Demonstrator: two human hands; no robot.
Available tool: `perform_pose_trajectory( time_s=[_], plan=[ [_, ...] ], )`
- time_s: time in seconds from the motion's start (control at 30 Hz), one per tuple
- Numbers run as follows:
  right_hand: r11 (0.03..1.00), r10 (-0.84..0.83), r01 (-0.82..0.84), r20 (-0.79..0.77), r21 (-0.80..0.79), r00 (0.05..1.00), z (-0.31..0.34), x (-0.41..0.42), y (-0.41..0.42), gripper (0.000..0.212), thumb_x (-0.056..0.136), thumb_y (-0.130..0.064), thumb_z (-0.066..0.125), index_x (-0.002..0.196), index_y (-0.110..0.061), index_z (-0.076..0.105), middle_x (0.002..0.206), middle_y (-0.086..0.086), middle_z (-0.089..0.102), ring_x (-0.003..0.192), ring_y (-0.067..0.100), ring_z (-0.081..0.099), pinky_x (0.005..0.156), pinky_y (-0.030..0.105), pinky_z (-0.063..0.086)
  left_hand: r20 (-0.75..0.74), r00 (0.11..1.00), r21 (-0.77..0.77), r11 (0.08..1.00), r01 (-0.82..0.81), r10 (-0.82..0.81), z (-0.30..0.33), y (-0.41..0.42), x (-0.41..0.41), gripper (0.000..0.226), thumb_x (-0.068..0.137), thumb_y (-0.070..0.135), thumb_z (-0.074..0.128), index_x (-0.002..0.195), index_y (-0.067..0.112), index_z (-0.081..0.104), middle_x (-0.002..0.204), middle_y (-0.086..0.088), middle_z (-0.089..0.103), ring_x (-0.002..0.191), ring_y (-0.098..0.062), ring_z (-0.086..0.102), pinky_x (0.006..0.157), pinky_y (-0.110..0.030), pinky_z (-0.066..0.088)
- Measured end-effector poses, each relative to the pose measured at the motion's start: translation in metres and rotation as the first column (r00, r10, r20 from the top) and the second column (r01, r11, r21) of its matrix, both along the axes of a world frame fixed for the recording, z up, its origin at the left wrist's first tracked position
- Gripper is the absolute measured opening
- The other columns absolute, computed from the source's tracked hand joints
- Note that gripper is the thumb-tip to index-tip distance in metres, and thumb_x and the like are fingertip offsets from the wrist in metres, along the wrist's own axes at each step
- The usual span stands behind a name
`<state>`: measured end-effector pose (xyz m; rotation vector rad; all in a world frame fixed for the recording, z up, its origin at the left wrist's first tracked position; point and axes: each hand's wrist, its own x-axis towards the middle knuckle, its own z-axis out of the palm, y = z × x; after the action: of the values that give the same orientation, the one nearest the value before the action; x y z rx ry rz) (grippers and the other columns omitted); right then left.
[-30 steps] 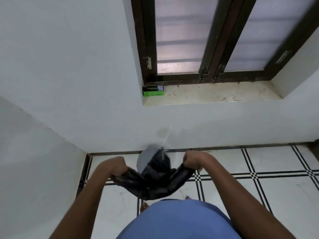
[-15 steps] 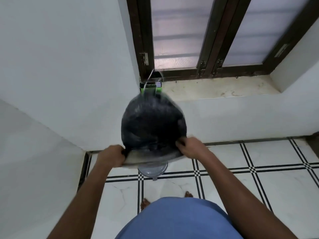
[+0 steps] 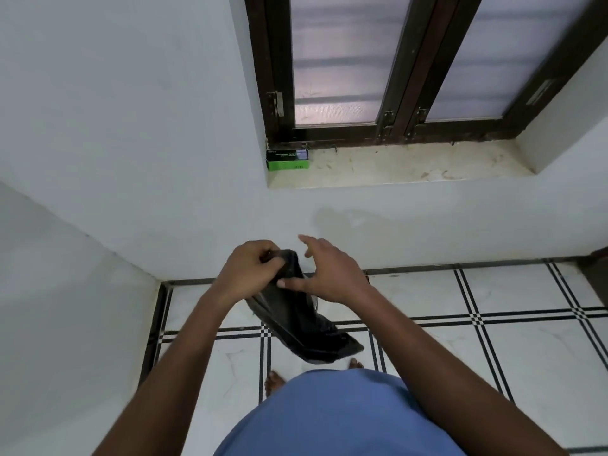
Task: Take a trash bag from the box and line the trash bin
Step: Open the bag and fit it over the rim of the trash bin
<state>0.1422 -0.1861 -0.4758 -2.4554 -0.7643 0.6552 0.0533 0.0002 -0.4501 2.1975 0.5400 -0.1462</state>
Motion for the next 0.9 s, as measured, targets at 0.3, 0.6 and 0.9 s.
perform_pose_trajectory(
  time_s=[0.3,0.6,0.9],
  plan=[
    [0.949,-0.244,0.292,0.316,-0.115,0.917,-0.029,0.034,-0.046,0.019,0.097,-0.010,0.049,0.109,-0.016,0.062,0.093,0.009,0.070,0.080,0.037,0.062,0.067,0.041,0.048,-0.499,0.852,0.584,0.789,0.193,0.161,-0.015,0.035,-0.027,0.010,0.084,0.023,0.068,0.091,0.017,0.065,0.079,0.002,0.064,0.077,-0.023,0.064,0.069,-0.030,0.049],
    [0.866,-0.082,-0.105,-0.345,-0.490,0.935,-0.004,0.056,-0.053,0.038,0.099,-0.005,0.044,0.120,-0.005,0.076,0.086,0.009,0.077,0.057,0.018,0.068,0.055,0.027,0.056,-0.728,0.665,-0.067,0.983,0.172,-0.166,-0.003,0.070,-0.025,0.015,0.095,0.010,0.064,0.098,0.009,0.079,0.078,-0.003,0.082,0.058,-0.016,0.075,0.054,-0.025,0.058],
    [0.892,-0.354,0.108,0.529,0.439,0.772,0.008,0.051,-0.026,0.062,0.100,-0.006,0.050,0.158,-0.026,0.058,0.121,0.006,0.077,0.097,0.023,0.071,0.080,0.033,0.057,0.486,0.874,0.584,0.747,-0.318,-0.008,0.009,0.040,-0.017,0.072,0.083,0.008,0.068,0.151,0.027,0.053,0.126,-0.009,0.067,0.086,-0.039,0.070,0.067,-0.043,0.056]
  ],
)
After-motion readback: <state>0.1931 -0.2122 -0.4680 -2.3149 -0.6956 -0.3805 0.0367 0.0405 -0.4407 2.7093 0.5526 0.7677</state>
